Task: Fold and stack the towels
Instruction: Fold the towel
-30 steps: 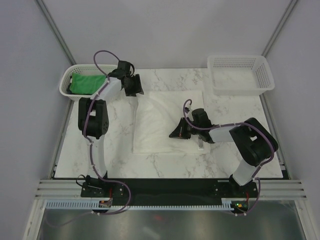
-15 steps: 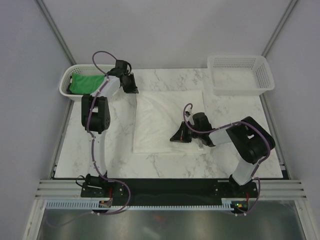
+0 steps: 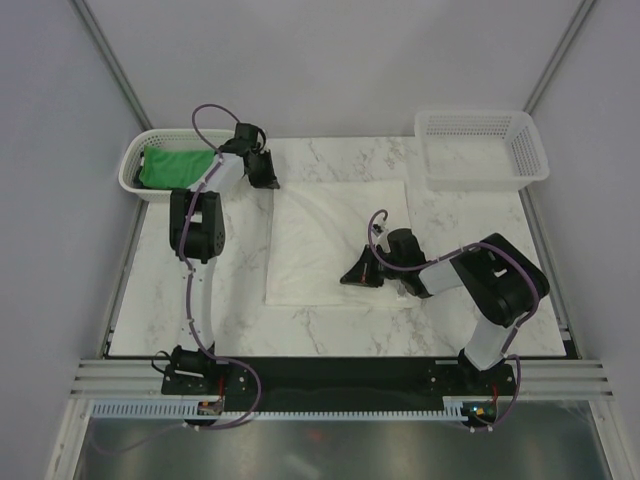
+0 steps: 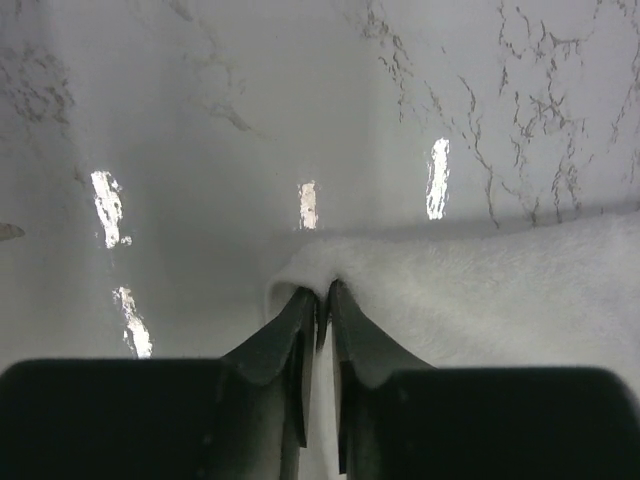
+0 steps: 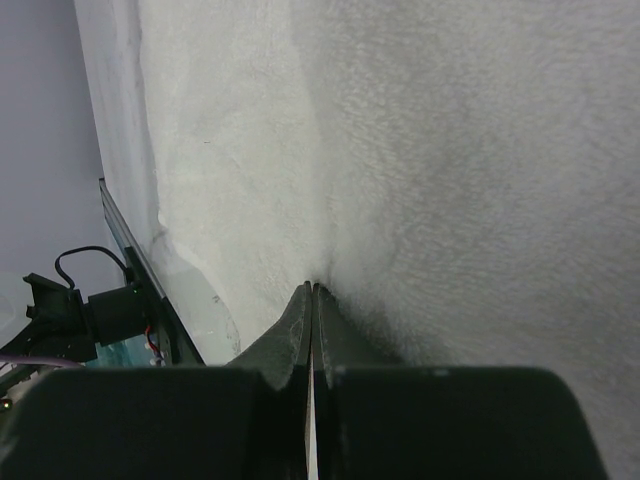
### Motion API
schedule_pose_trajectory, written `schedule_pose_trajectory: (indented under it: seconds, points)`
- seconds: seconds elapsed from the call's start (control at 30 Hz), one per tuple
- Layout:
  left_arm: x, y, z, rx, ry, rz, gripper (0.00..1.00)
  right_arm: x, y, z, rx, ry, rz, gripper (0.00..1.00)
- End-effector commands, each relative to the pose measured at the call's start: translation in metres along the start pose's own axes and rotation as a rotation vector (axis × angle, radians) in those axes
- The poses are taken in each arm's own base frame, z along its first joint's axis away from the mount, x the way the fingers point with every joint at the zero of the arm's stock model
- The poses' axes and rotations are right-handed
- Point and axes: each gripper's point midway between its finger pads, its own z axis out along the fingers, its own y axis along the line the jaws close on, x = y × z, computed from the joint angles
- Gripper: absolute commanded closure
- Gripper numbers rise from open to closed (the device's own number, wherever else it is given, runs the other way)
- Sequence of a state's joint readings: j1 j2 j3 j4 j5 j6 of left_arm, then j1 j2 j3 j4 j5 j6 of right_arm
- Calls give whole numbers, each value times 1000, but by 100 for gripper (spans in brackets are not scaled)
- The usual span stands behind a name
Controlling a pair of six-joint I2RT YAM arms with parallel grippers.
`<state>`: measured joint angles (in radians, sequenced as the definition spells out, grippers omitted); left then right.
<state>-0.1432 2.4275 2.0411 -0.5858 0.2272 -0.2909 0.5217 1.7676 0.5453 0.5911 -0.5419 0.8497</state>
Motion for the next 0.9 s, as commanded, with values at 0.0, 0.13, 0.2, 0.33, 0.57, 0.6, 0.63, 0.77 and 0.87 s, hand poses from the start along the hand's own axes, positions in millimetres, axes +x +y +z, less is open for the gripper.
schedule_pose_trajectory:
  seconds: [0.0,0.13,0.2,0.33,0.57,0.6,0.63,0.77,0.87]
  points:
    - [-24,5,-10,-14,-74,39,76,1,-6,0,18,-12,-5,100]
    - [-28,2,-21,-10,-90,55,55,-11,8,-1,22,-11,-25,100]
    - [-32,-5,-27,17,-100,73,53,-41,27,-2,30,-64,-99,92]
    - [-41,-23,-48,88,-122,119,47,-96,42,-22,135,-144,-168,78]
    - [-49,-31,-73,96,-158,160,39,-224,23,-70,430,-376,-202,52]
    - [-49,-34,-75,113,-158,159,39,-247,17,-74,456,-405,-216,52]
    - [-48,-39,-76,139,-155,166,39,-257,10,-77,483,-406,-268,51]
    - [-44,-48,-71,206,-137,204,38,-299,-18,-87,586,-444,-329,47]
    - [-41,-39,-63,167,-132,217,38,-318,-34,-85,606,-434,-368,45]
